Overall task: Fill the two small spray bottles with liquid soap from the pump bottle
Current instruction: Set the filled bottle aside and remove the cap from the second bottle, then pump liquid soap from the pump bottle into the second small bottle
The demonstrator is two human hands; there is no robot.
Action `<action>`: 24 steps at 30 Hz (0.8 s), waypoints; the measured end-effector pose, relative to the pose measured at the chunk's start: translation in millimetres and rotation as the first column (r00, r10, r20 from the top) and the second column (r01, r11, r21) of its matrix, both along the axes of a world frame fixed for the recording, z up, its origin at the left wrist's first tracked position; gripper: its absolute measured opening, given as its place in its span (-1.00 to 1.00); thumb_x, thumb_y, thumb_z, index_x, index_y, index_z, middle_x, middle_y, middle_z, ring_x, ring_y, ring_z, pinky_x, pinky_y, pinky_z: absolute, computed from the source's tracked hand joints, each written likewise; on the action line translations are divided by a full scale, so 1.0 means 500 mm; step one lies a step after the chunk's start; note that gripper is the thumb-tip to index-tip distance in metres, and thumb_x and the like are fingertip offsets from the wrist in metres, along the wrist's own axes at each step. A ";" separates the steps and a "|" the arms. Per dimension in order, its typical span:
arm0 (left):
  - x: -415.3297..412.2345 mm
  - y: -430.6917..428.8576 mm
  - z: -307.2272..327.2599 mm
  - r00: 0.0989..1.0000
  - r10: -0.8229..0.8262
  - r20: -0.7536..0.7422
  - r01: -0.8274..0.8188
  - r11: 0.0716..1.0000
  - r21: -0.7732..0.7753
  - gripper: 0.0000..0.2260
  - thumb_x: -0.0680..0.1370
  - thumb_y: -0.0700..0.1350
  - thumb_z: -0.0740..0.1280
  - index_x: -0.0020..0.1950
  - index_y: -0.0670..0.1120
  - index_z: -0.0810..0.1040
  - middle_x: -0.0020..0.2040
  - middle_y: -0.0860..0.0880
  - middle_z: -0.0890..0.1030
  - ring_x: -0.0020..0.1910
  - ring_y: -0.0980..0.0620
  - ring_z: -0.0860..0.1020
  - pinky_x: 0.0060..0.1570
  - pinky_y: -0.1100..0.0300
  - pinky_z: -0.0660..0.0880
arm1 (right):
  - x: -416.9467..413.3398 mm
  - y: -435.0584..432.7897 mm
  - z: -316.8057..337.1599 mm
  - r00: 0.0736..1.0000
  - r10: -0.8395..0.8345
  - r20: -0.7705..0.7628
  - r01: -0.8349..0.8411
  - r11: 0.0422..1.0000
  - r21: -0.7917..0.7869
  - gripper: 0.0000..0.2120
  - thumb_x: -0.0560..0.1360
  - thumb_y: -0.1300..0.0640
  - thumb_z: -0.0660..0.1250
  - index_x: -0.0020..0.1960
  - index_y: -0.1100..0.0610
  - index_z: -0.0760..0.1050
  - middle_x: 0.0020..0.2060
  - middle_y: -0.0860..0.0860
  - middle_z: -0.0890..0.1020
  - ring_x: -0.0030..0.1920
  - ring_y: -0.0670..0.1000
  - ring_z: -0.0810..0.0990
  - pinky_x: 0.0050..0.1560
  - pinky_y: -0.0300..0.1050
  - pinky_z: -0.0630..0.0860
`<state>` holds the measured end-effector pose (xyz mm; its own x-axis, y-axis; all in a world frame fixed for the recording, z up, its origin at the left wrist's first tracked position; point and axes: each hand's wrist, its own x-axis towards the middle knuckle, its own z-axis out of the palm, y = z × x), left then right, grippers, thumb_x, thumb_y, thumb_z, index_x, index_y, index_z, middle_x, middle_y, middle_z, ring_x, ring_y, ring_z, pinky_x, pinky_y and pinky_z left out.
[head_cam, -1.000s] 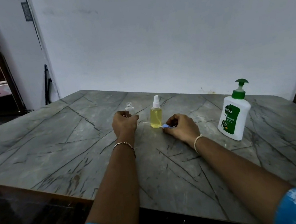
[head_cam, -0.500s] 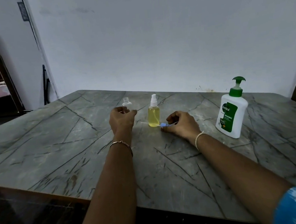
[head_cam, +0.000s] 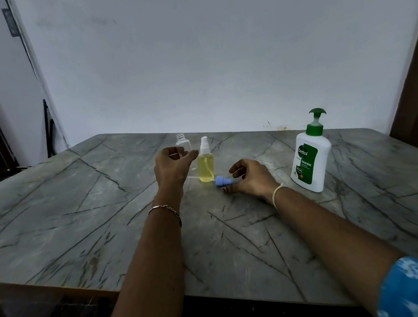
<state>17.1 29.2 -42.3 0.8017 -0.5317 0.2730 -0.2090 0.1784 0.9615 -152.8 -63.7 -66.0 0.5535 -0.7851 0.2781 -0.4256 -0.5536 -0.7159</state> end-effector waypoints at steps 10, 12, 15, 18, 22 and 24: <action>-0.054 -0.002 0.002 0.965 -0.211 0.157 0.202 0.976 0.076 -0.64 0.30 -0.06 0.59 0.01 -0.11 0.58 -0.10 -0.06 0.68 -0.06 -0.02 0.65 0.04 0.05 0.58 | -0.088 0.006 0.027 0.992 -0.083 0.095 0.083 0.997 0.010 -0.67 0.23 0.11 0.63 -0.09 0.06 0.57 -0.23 -0.06 0.68 -0.17 -0.10 0.63 -0.12 -0.20 0.56; -0.083 0.000 0.003 0.943 -0.275 0.186 0.258 0.960 0.110 -0.66 0.33 -0.10 0.58 0.02 -0.12 0.58 -0.10 -0.04 0.67 -0.07 0.02 0.64 -0.01 0.12 0.57 | -0.106 0.009 0.033 0.979 -0.134 0.151 0.135 0.991 0.003 -0.76 0.26 0.15 0.61 -0.18 0.04 0.59 -0.33 -0.07 0.69 -0.21 -0.11 0.65 -0.06 -0.09 0.60; -0.130 -0.001 0.005 0.908 -0.383 0.171 0.362 0.921 0.142 -0.64 0.34 -0.19 0.57 0.06 -0.20 0.55 -0.14 -0.03 0.65 -0.12 0.03 0.62 -0.06 0.17 0.58 | -0.134 0.018 0.042 0.962 -0.153 0.225 0.163 0.986 -0.026 -0.84 0.31 0.16 0.57 -0.22 0.04 0.60 -0.37 -0.07 0.66 -0.23 -0.11 0.65 -0.05 -0.09 0.60; -0.176 -0.006 0.002 0.869 -0.469 0.157 0.437 0.877 0.198 -0.63 0.38 -0.23 0.53 0.13 -0.21 0.51 -0.13 -0.01 0.61 -0.14 0.09 0.58 -0.20 0.26 0.55 | -0.164 0.026 0.046 0.944 -0.186 0.273 0.232 0.962 -0.146 -0.88 0.39 0.10 0.51 -0.23 -0.04 0.57 -0.31 -0.11 0.66 -0.21 -0.11 0.63 -0.13 -0.12 0.58; -0.222 -0.031 -0.018 0.847 -0.478 0.233 0.414 0.867 0.277 -0.63 0.37 -0.20 0.54 0.12 -0.16 0.52 -0.15 0.03 0.60 -0.05 0.02 0.60 0.02 0.06 0.59 | -0.210 0.036 0.049 0.882 -0.316 0.348 0.429 0.845 -0.320 -0.86 0.51 -0.03 0.35 -0.16 0.00 0.59 -0.27 -0.06 0.67 -0.22 -0.02 0.61 -0.26 -0.18 0.43; -0.238 -0.042 -0.025 0.828 -0.499 0.255 0.411 0.850 0.328 -0.66 0.37 -0.20 0.53 0.08 -0.12 0.51 -0.13 0.03 0.61 -0.03 -0.01 0.61 0.13 0.00 0.55 | -0.229 0.032 0.052 0.850 -0.352 0.393 0.492 0.797 -0.349 -0.75 0.54 -0.08 0.29 -0.12 0.08 0.60 -0.23 0.04 0.67 -0.20 0.07 0.60 -0.28 -0.18 0.35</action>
<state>-102.0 8.4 -54.9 0.3416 -0.8977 0.2781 -0.4655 0.0955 0.8799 -267.4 -47.5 -40.3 0.0310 -0.6847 0.7281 -0.4980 -0.6422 -0.5828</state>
